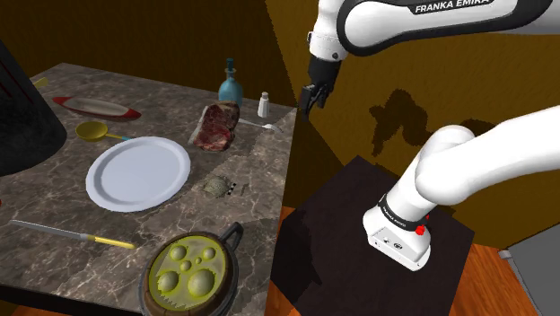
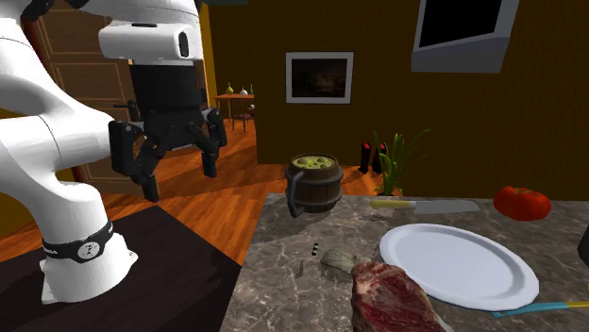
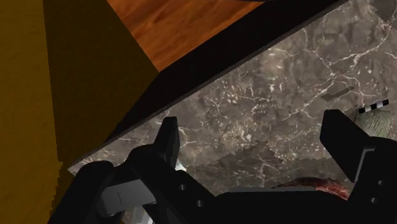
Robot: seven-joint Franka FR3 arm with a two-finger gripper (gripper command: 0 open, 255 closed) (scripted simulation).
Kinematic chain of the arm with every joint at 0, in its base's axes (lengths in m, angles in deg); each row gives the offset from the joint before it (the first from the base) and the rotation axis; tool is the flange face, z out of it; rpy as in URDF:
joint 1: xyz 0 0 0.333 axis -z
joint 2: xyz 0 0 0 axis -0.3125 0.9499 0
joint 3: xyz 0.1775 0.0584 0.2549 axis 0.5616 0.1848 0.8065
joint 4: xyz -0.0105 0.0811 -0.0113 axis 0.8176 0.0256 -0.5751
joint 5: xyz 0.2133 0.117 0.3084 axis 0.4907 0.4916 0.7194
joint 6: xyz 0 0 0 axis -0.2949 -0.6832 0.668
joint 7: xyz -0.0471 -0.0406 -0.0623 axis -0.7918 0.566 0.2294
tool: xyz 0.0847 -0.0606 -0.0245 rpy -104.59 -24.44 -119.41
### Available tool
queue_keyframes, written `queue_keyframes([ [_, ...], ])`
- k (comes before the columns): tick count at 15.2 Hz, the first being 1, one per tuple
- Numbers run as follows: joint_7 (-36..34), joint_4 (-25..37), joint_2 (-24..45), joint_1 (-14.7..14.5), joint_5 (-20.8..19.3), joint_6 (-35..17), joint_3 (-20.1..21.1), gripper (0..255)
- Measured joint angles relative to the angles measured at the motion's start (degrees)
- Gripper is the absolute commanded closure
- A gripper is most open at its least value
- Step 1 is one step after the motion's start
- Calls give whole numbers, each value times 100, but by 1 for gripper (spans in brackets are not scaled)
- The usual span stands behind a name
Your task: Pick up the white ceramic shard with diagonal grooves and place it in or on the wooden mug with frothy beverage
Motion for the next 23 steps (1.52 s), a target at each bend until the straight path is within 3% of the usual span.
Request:
queue_keyframes([
  [6, -437, 41, 839, -327, 271, -1025, 577, 0],
  [12, -881, 266, 1793, -530, 277, -1984, 1109, 0],
  [19, -1673, 966, 3223, -642, -313, -2921, 1680, 0],
  [23, -1977, 1078, 3632, -704, -602, -3236, 1779, 0],
])
